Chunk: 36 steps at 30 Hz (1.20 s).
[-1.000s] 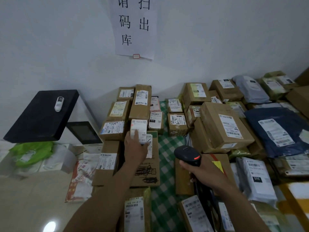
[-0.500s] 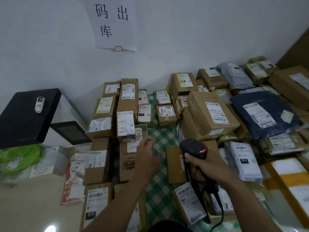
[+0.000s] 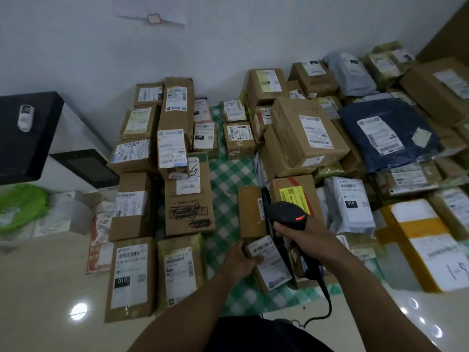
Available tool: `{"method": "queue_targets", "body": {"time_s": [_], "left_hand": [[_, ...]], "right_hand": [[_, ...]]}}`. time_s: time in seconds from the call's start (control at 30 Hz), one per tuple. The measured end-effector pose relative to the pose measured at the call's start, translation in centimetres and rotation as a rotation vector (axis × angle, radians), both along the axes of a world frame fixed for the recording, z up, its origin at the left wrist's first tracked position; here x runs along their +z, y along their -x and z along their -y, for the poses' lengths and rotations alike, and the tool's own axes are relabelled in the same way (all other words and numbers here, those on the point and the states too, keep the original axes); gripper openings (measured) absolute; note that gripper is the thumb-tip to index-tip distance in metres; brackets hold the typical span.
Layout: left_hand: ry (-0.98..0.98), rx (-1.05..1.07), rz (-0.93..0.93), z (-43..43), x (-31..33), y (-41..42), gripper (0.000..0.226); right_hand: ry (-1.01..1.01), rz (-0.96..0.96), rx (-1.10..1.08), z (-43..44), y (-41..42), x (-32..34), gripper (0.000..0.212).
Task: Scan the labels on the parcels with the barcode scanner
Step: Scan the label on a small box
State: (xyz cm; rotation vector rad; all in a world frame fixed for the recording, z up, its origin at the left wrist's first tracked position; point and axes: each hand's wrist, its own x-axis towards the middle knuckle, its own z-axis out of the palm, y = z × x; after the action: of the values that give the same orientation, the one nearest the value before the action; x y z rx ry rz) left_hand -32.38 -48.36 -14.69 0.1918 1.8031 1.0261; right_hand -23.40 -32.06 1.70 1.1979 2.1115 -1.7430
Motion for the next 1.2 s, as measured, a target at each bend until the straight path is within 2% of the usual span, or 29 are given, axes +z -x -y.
{"method": "queue_targets", "body": {"time_s": [0.2, 0.33, 0.53, 0.63, 0.77, 0.93, 1.07, 1.2], "left_hand": [[-0.038, 0.072, 0.059, 1.7, 0.5, 0.2, 0.039], [-0.139, 0.125, 0.0, 4.2, 4.8, 1.3, 0.037], [-0.244, 0.292, -0.065, 7.3, 12.1, 5.3, 0.044], [-0.326, 0.425, -0.047, 6.7, 13.5, 5.9, 0.042], [-0.403, 0.487, -0.169, 5.4, 14.8, 5.2, 0.034], [-0.429, 0.489, -0.167, 4.8, 14.8, 4.5, 0.05], [-0.461, 0.429, -0.114, 5.2, 14.8, 4.7, 0.074], [-0.435, 0.46, -0.226, 5.7, 15.4, 6.0, 0.072]], "right_hand": [[0.034, -0.011, -0.018, 0.1, -0.5, -0.9, 0.019], [0.039, -0.049, -0.019, 0.4, -0.2, -1.0, 0.019], [0.006, -0.143, -0.062, 2.5, 1.8, -1.3, 0.044], [0.037, -0.222, -0.055, 3.5, 2.9, -0.2, 0.035], [0.048, -0.268, -0.051, 3.6, 3.7, 0.5, 0.037], [0.067, -0.268, -0.085, 3.5, 4.4, 1.6, 0.041], [0.038, -0.282, -0.083, 3.3, 4.8, 2.5, 0.031], [-0.04, -0.295, -0.067, 3.2, 5.1, 3.7, 0.016]]}}
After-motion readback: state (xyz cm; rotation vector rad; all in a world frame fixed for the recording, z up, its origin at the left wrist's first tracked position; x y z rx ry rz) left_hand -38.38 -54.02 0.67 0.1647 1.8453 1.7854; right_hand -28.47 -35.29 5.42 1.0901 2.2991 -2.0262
